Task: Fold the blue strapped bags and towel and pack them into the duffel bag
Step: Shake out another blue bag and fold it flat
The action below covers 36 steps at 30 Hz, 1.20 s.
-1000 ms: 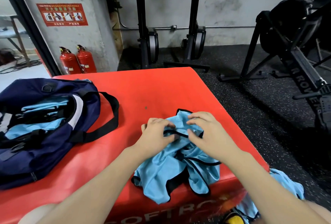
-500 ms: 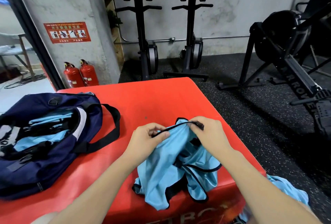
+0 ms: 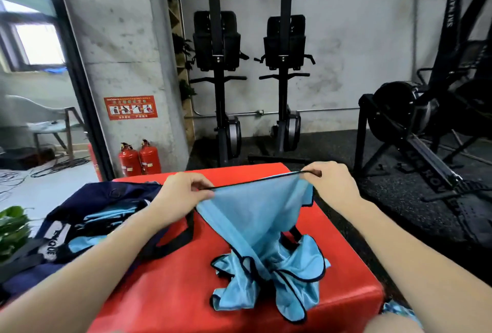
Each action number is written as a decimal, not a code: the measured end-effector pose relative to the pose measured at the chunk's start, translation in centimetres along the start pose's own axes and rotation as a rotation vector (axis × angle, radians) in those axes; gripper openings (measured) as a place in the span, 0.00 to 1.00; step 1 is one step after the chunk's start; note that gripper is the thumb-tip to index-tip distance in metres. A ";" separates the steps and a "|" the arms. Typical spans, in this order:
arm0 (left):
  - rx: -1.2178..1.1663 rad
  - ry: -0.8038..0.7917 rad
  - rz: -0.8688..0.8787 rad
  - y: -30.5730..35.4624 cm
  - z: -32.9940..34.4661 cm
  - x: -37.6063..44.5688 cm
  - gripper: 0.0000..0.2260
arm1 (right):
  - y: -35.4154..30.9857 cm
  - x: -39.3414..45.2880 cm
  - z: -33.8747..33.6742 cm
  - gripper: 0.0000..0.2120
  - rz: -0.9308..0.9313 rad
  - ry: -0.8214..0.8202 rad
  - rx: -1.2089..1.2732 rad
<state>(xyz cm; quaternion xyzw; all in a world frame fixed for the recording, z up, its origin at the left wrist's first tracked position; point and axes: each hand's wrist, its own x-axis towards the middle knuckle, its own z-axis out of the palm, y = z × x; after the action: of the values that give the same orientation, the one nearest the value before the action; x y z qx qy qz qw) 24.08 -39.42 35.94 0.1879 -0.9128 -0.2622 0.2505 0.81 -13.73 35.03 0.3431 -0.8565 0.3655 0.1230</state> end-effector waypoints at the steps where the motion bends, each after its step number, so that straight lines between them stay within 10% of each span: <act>1: 0.022 0.062 0.016 0.5 -1.0 0.8 0.06 | -0.7 0.5 -0.9 0.05 -0.013 0.019 0.007; 10: 0.044 0.434 0.163 7.3 -11.3 6.7 0.05 | -9.9 4.9 -10.2 0.04 -0.066 0.157 0.230; 22: 0.409 0.549 0.319 13.2 -23.1 12.8 0.12 | -17.4 11.7 -18.5 0.05 -0.093 0.175 0.327; 36: 0.508 0.310 0.172 -1.3 -11.0 19.9 0.10 | -8.3 17.3 -4.2 0.09 -0.142 -0.015 -0.221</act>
<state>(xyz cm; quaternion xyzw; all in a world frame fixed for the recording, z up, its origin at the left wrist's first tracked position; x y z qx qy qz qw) 14.52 -54.13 50.41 0.2045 -0.9126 0.0283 0.3529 -6.43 -23.57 50.47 0.3901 -0.8659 0.2567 0.1793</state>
